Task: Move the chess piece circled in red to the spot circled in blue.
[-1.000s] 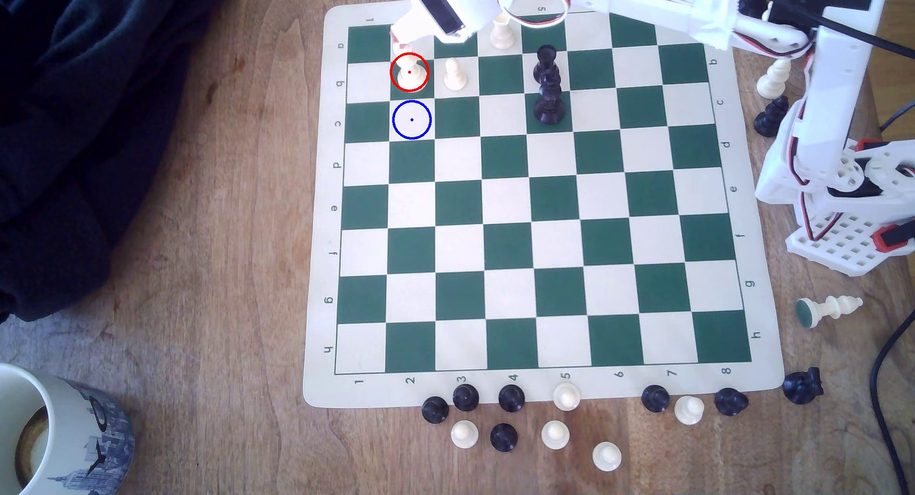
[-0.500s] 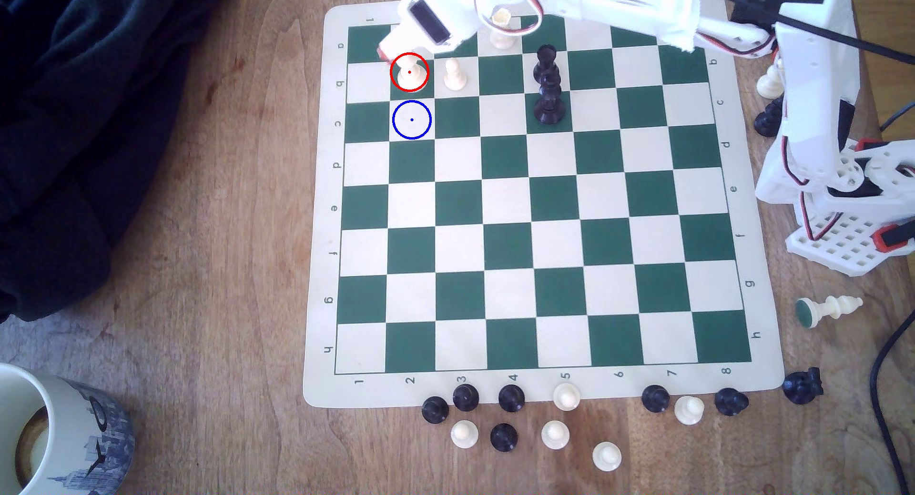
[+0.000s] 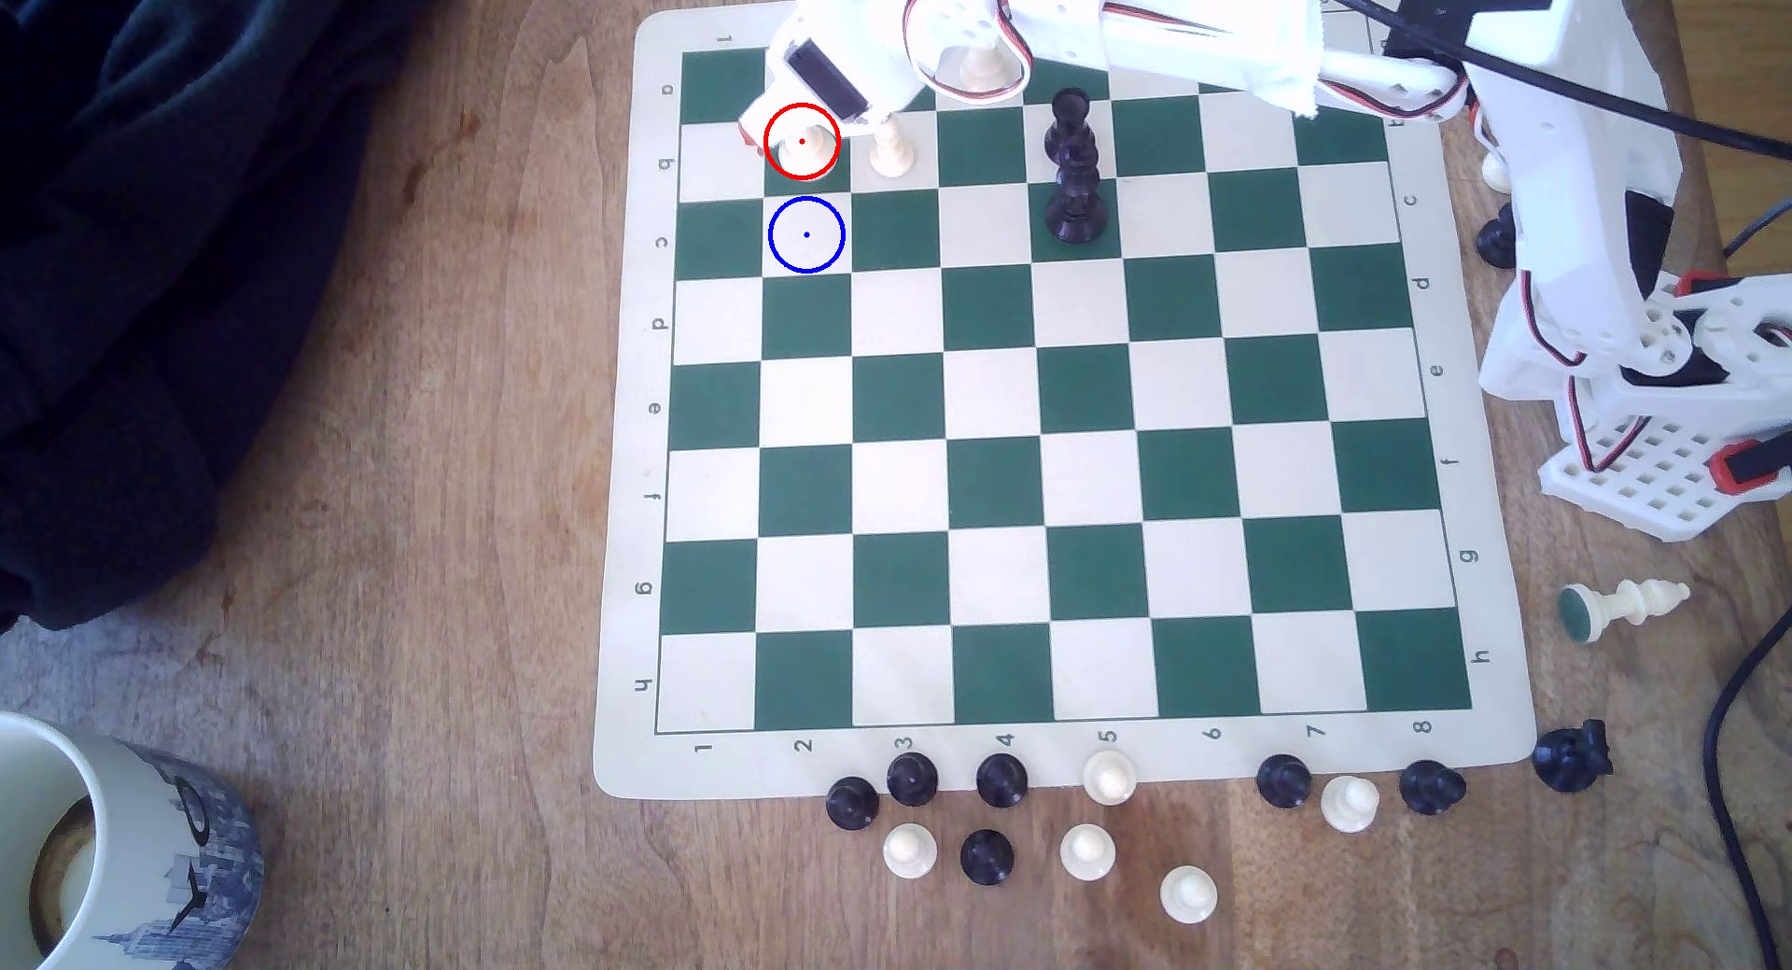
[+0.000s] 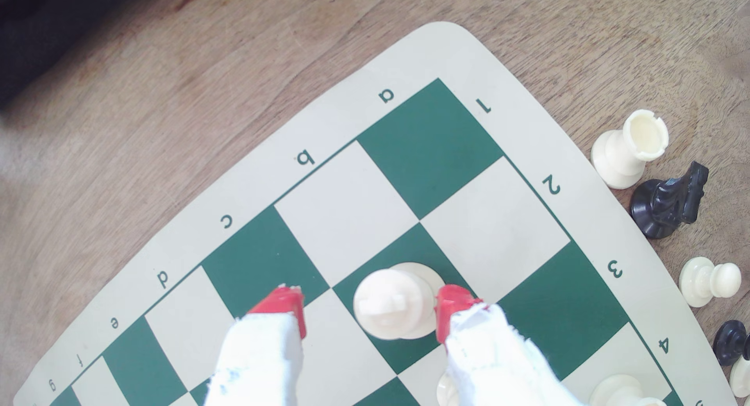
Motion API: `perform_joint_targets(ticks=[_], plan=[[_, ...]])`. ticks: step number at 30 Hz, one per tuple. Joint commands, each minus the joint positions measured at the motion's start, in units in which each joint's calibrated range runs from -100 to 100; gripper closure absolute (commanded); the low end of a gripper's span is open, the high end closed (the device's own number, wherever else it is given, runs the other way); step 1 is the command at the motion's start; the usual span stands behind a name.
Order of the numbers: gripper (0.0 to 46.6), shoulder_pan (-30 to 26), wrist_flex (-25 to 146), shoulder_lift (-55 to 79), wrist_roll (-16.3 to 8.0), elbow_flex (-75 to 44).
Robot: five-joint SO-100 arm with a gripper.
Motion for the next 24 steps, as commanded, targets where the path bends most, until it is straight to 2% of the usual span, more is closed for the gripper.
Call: perform_joint_targets(ticks=[1, 16, 24], plan=[[29.6, -0.4, -1.1, -1.4, 0.1, -4.9], [31.3, -0.9, -2.0, -0.6, 0.1, -7.0], [34.5, -0.9, -2.0, -0.3, 0.1, -6.8]])
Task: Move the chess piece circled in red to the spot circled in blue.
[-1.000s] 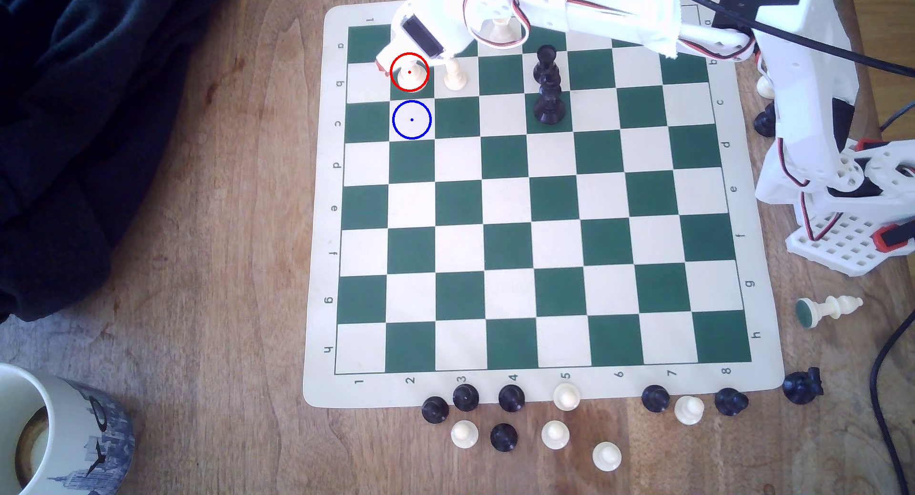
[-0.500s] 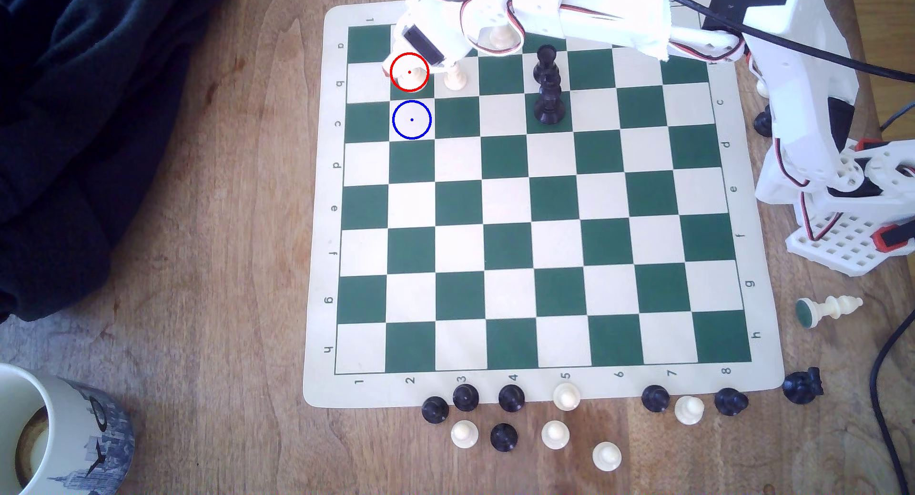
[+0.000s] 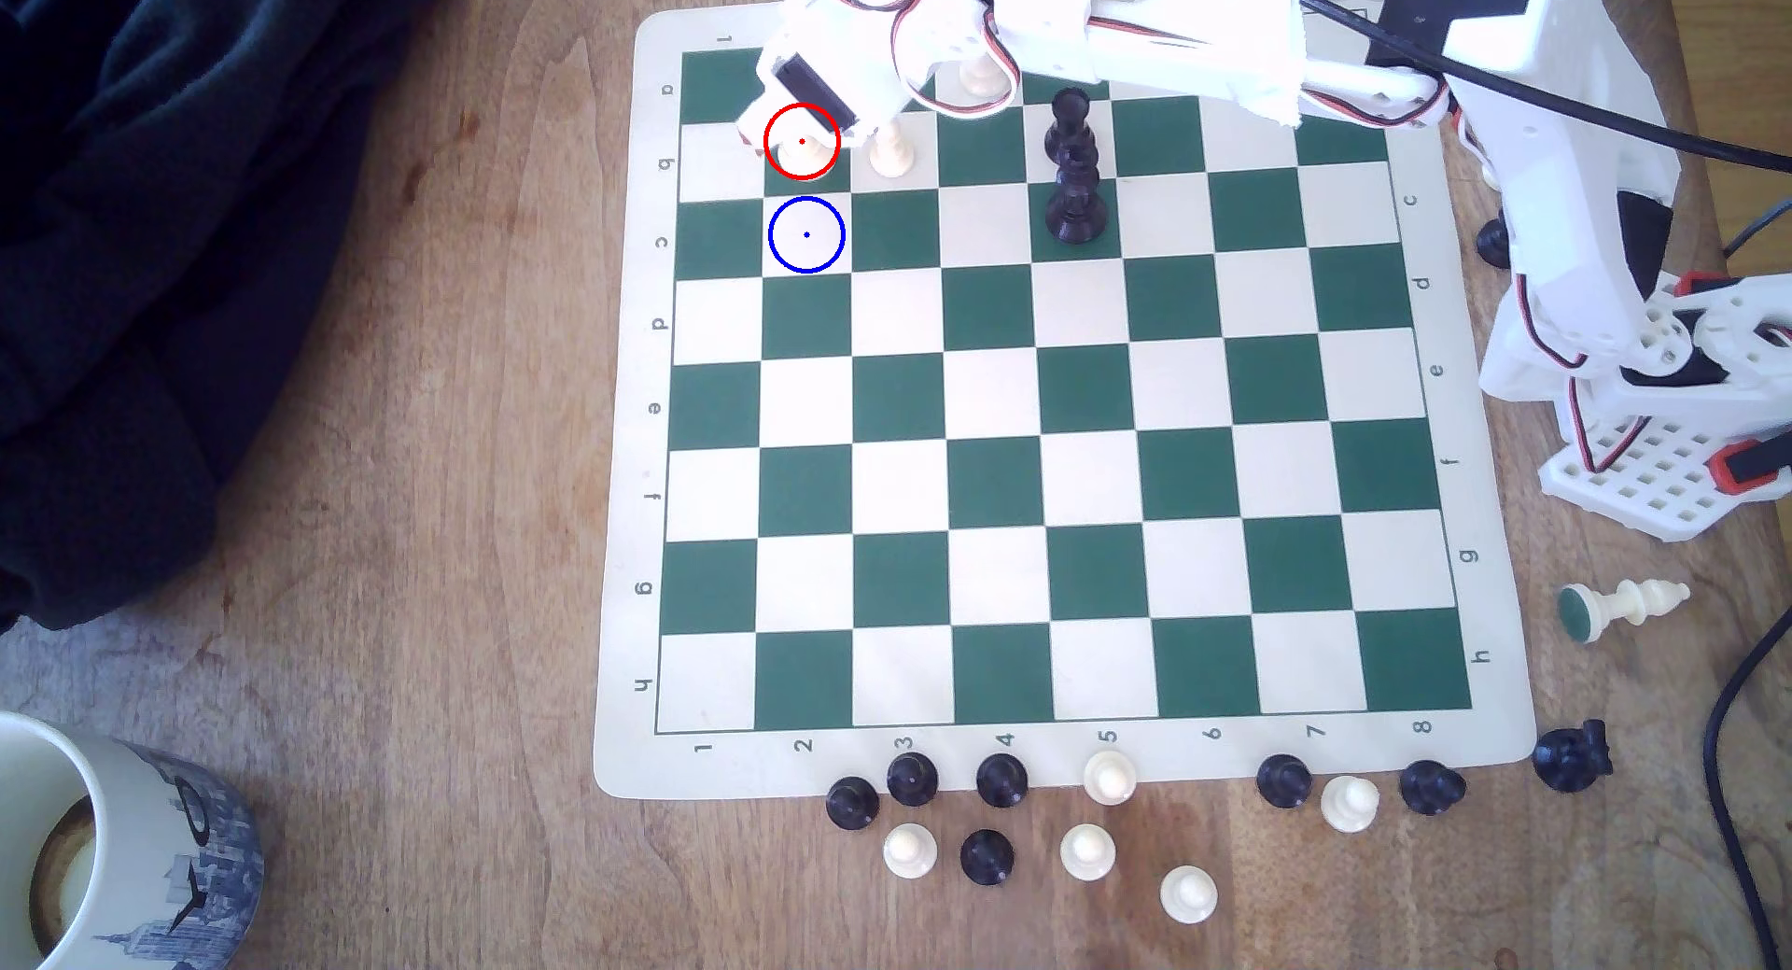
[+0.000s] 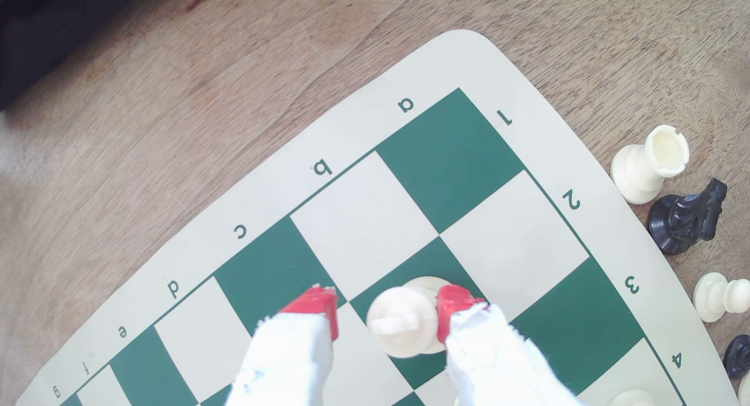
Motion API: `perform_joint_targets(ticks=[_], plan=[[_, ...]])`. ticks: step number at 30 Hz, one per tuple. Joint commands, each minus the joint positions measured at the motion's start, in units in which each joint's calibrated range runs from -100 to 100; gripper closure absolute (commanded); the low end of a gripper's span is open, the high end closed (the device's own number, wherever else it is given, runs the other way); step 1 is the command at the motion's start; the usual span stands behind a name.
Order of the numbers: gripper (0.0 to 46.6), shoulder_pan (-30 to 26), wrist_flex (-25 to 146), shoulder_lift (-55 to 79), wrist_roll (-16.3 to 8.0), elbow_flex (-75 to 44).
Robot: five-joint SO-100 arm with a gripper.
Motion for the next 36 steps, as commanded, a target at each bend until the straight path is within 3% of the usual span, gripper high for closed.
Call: perform_joint_targets(ticks=[1, 8, 22, 36], plan=[[35.0, -0.2, -0.9, -2.3, 0.1, -5.0], [41.4, -0.5, -1.1, -1.9, 1.1, -5.1], [43.4, 0.3, -0.7, -10.7, 0.8, -4.4], [43.6, -4.8, -0.4, -16.1, -0.5, 3.9]])
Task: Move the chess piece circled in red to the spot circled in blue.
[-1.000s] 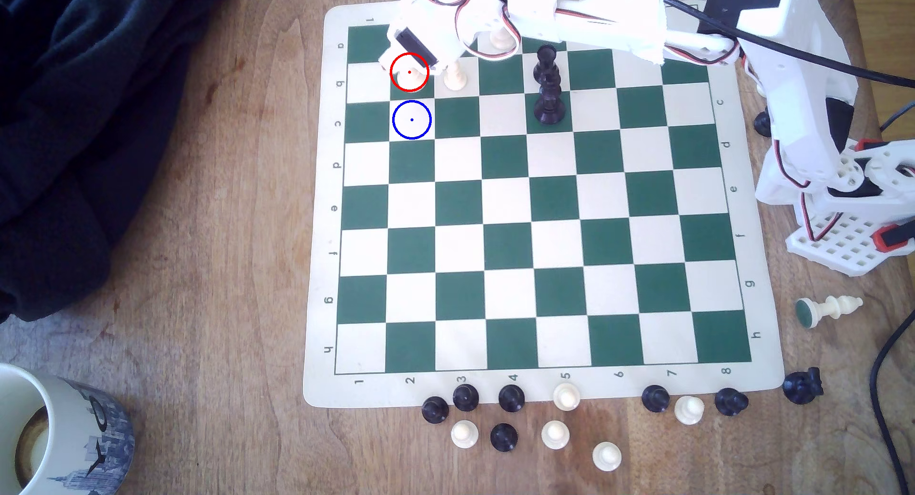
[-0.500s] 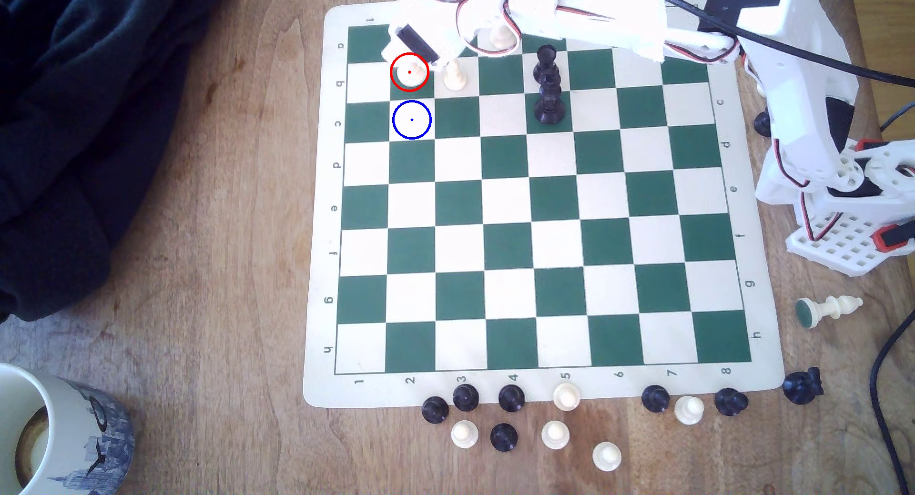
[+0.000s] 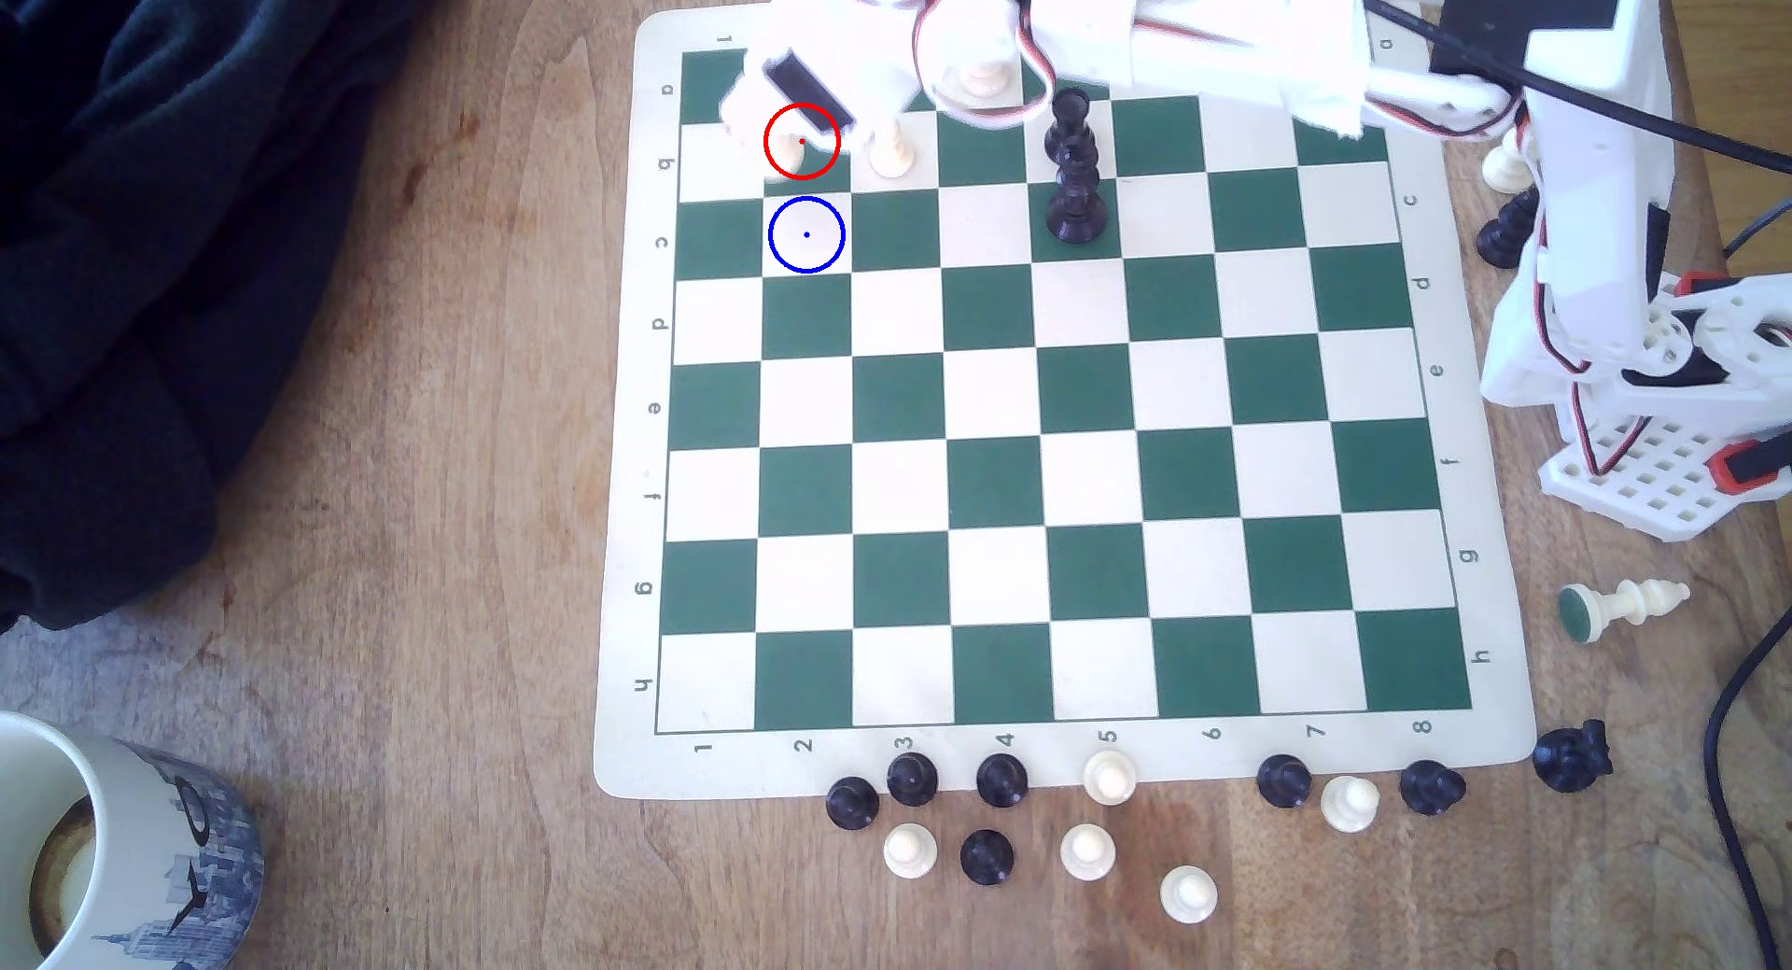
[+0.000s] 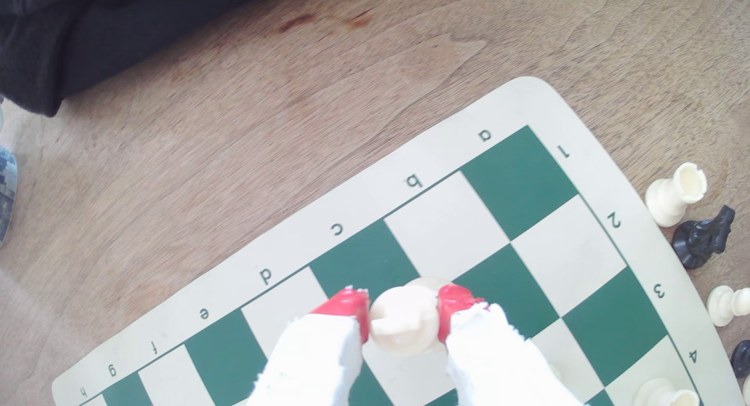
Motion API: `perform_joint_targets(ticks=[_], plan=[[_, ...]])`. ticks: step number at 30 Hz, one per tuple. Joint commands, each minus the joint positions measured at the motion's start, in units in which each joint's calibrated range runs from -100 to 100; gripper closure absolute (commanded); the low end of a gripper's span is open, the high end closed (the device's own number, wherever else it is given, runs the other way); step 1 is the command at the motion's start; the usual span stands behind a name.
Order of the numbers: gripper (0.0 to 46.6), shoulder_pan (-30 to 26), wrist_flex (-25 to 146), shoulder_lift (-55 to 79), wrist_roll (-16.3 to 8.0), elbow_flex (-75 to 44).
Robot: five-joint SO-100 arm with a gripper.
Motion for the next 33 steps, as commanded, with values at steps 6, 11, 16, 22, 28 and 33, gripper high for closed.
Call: perform_joint_targets(ticks=[6, 11, 16, 22, 28, 33], plan=[[43.7, -1.1, -2.1, -5.8, -0.2, 2.6], [43.7, -1.3, -3.9, -5.4, -0.5, 6.2], [43.8, -1.7, -5.9, -5.3, -1.0, 8.4], [43.9, -1.7, -6.8, -5.0, -1.2, 8.4], [44.1, -1.7, -7.7, -4.3, -2.1, 8.4], [44.1, -1.6, -9.4, -3.9, -2.3, 9.5]])
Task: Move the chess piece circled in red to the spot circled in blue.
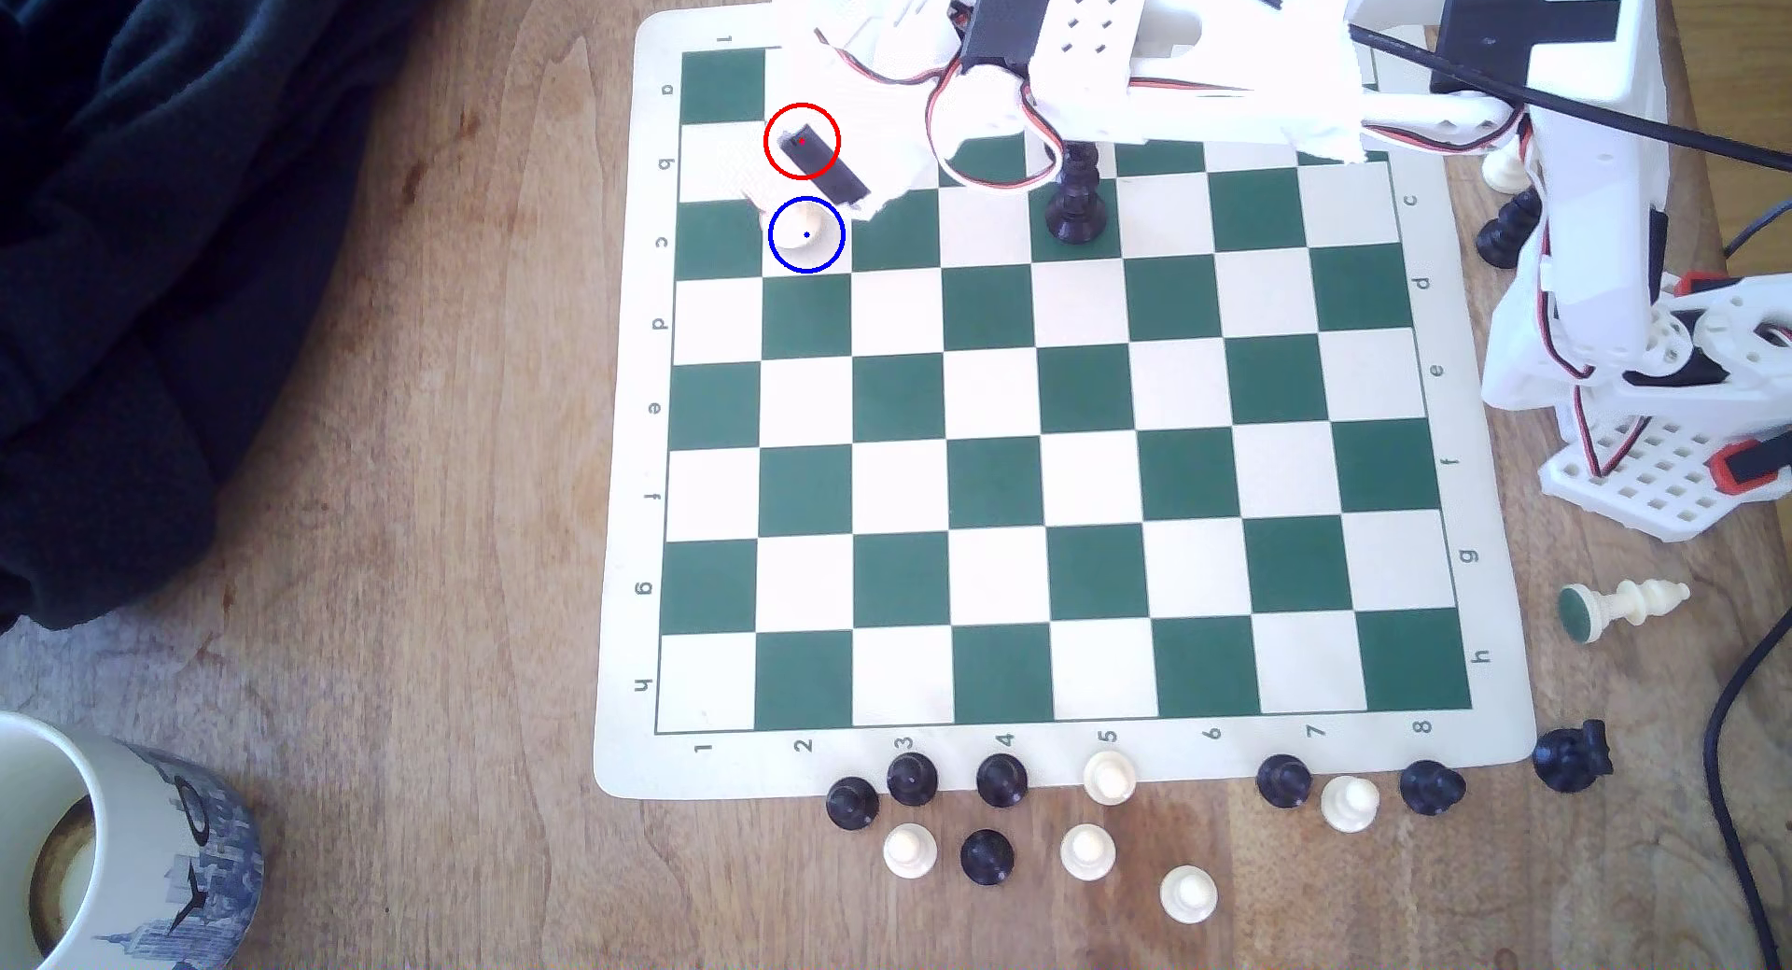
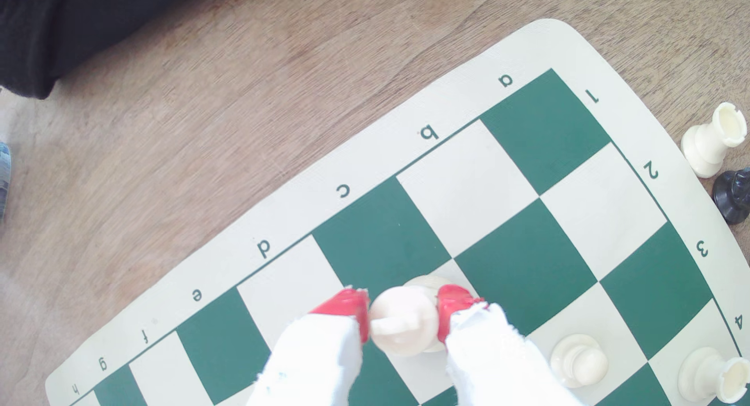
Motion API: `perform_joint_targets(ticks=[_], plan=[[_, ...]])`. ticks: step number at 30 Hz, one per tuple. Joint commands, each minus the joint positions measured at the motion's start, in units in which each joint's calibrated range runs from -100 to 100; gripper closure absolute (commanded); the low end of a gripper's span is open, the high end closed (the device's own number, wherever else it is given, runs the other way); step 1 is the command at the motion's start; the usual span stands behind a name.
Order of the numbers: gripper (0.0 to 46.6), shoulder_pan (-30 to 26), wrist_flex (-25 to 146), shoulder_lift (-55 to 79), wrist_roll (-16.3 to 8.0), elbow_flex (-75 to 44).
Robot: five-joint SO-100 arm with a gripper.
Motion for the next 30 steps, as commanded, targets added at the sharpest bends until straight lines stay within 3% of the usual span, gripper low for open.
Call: perform_joint_targets(ticks=[1, 22, 25, 26, 27, 30], plan=[[44.1, -0.4, -1.6, -3.7, -0.1, -0.6], [43.8, -0.5, 0.2, -1.3, 0.1, 1.0], [40.1, -0.5, -0.2, -1.1, -0.1, 1.0], [37.9, -0.5, -0.2, -1.1, -0.1, 1.0], [32.8, -0.4, -0.2, -1.2, -0.1, 1.0], [27.2, -0.2, -0.2, -1.5, -0.1, 1.0]])
